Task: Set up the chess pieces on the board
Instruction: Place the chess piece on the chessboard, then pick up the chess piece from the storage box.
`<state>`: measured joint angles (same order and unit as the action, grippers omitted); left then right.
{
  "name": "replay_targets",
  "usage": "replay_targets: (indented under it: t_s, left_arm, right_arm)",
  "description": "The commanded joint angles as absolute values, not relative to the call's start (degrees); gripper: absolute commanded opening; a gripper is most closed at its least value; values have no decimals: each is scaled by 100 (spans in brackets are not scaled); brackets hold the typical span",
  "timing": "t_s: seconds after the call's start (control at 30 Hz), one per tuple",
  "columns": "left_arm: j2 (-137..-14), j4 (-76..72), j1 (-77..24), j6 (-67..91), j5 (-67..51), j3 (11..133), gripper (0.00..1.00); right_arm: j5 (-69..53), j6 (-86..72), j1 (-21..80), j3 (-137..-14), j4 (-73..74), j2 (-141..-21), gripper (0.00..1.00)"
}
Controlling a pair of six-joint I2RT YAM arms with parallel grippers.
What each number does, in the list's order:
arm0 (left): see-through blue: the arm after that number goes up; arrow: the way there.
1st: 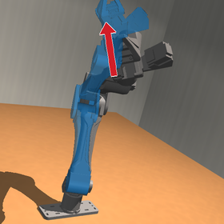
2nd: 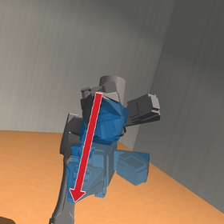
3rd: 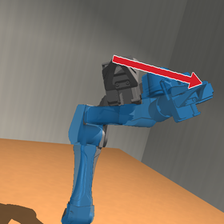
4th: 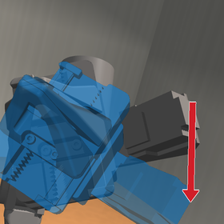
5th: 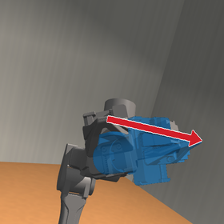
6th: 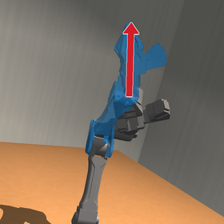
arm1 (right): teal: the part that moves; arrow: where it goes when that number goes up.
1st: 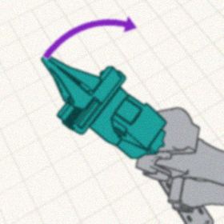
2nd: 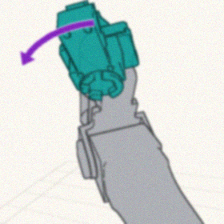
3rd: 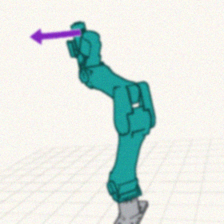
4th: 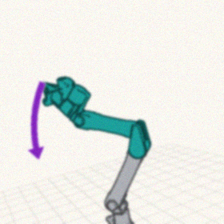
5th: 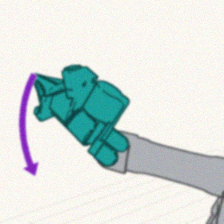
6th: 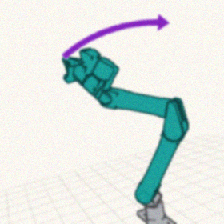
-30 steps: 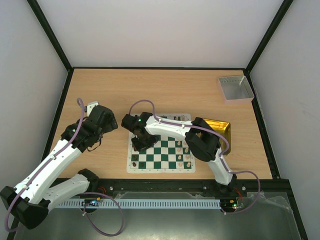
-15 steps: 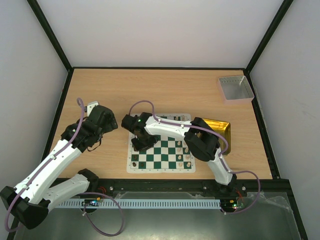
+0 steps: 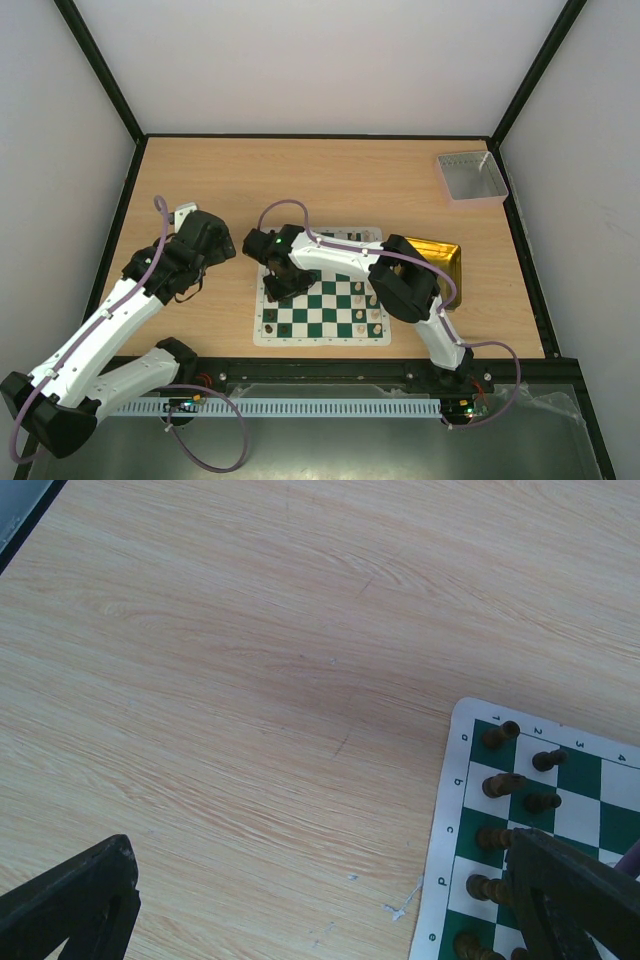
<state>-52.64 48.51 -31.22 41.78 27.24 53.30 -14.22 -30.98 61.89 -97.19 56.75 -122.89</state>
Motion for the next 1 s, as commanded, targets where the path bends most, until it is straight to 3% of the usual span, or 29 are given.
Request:
replay_targets:
  t_s: [0.0, 0.37, 0.53, 0.7, 0.97]
  left_arm:
    - [-5311, 4869, -3145, 4164, 2769, 5346, 99]
    - [-5326, 4911, -3144, 4201, 2809, 5359, 99]
    - [-5360, 4872, -3145, 4162, 2768, 5348, 99]
    - [-5465, 4765, -3143, 4021, 2601, 5327, 99]
    - [-5754, 4626, -3209, 3817, 2322, 5309, 99]
  right_arm:
    - [-1208, -3094, 6131, -9934, 5862, -12062, 31]
    - [-1206, -3166, 5516, -9433, 5750, -10797, 31]
    - [171, -3500, 4341, -8529, 6103, -9967, 31]
    - [799, -3683, 2695, -7399, 6074, -9052, 31]
    - [1150, -3935, 2069, -6144, 5735, -8304, 31]
